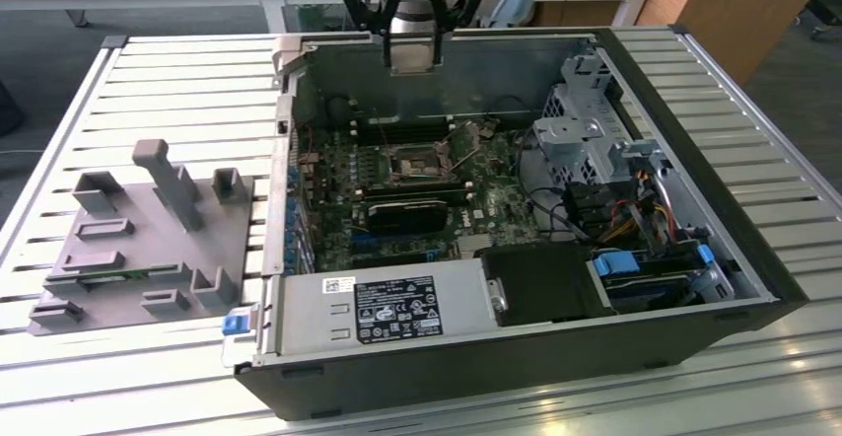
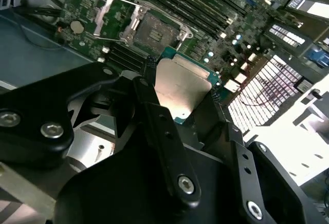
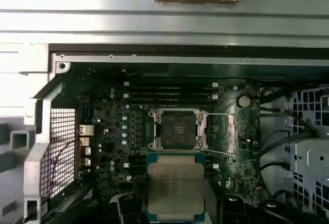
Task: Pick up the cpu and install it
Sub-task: 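Pick up the cpu and move it towards the insertion slot, then place the cpu into insertion slot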
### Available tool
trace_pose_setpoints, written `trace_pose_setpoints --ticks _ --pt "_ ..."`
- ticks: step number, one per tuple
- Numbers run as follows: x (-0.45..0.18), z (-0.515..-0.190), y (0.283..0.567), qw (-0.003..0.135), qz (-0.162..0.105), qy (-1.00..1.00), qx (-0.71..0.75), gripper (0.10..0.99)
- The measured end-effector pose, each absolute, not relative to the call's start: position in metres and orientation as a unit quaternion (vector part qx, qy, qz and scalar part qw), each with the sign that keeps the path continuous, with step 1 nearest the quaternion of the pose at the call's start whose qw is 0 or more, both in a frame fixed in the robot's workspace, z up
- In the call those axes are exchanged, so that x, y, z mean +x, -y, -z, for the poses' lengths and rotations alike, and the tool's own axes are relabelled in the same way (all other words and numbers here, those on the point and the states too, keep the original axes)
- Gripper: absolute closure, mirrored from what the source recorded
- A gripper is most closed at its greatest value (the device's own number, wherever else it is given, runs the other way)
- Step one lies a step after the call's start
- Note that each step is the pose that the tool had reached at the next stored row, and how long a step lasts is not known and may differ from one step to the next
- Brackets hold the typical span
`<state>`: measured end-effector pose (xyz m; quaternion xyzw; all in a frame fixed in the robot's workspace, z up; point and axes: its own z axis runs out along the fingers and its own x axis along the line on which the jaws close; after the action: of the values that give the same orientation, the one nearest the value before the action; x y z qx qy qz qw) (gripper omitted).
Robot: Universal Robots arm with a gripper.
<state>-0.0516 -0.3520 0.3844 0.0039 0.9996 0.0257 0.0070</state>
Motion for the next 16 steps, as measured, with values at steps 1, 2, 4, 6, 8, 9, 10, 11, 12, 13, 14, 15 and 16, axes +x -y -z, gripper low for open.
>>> trace_pose_setpoints --ticks 1,2,4,6,8,9,10,11,12,13,14,15,16 --pt "-0.047 -0.384 0.352 0.007 -0.026 -1.000 0.004 0.549" --pt "-0.043 -0.384 0.352 0.007 -0.026 -1.000 0.004 0.549" --pt "-0.035 -0.384 0.351 0.007 -0.026 -1.000 0.004 0.549" --pt "-0.028 -0.384 0.351 0.007 -0.026 -1.000 0.004 0.549" --pt "-0.025 -0.384 0.351 0.007 -0.026 -1.000 0.004 0.549" --pt "-0.025 -0.384 0.351 0.007 -0.026 -1.000 0.004 0.549" --pt "-0.024 -0.384 0.351 0.007 -0.026 -1.000 0.005 0.549" --pt "-0.023 -0.384 0.351 0.007 -0.026 -1.000 0.005 0.549" --pt "-0.023 -0.384 0.351 0.007 -0.026 -1.000 0.005 0.549" --pt "-0.023 -0.384 0.351 0.007 -0.026 -1.000 0.006 0.549" --pt "-0.023 -0.384 0.351 0.007 -0.026 -1.000 0.006 0.549" --pt "-0.023 -0.384 0.351 0.007 -0.026 -1.000 0.007 0.549" --pt "-0.023 -0.384 0.351 0.007 -0.026 -1.000 0.010 0.549"
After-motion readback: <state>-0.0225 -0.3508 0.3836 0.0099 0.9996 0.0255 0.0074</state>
